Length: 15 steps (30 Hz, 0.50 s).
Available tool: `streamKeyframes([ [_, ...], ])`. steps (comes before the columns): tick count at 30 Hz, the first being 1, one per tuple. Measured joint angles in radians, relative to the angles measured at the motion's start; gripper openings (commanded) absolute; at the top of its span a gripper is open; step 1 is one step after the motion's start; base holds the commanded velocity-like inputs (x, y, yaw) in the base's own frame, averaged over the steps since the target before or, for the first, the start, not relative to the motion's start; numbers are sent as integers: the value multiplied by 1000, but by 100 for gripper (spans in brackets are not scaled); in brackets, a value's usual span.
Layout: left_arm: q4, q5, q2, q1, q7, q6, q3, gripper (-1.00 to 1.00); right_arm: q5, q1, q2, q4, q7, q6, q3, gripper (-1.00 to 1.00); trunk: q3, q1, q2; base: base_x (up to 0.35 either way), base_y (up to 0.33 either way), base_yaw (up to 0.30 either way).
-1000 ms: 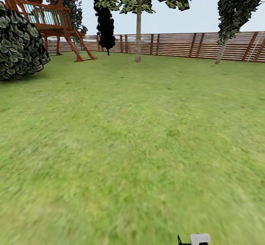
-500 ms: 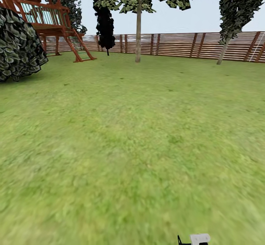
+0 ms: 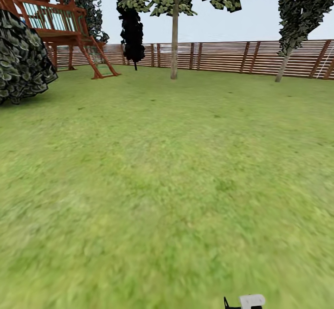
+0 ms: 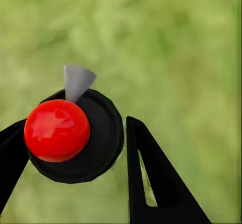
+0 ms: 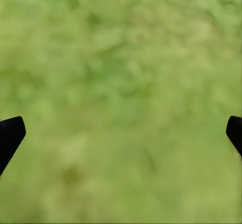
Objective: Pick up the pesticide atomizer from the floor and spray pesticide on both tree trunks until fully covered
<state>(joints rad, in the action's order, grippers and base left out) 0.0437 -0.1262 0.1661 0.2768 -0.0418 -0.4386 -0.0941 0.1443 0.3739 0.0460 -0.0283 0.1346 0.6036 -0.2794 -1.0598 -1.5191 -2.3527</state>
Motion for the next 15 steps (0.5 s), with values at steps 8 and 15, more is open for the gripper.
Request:
streamKeyframes([
  [8, 0, -2, 13, -1, 4, 1, -2, -100, 0, 0, 0, -1, 0, 0, 0, 100, 0, 0, 0, 339, 0, 0],
  [15, 0, -3, 14, -1, 6, 0, 0, -100, 0, 0, 0, -1, 0, 0, 0, 100, 0, 0, 0, 339, 0, 0],
])
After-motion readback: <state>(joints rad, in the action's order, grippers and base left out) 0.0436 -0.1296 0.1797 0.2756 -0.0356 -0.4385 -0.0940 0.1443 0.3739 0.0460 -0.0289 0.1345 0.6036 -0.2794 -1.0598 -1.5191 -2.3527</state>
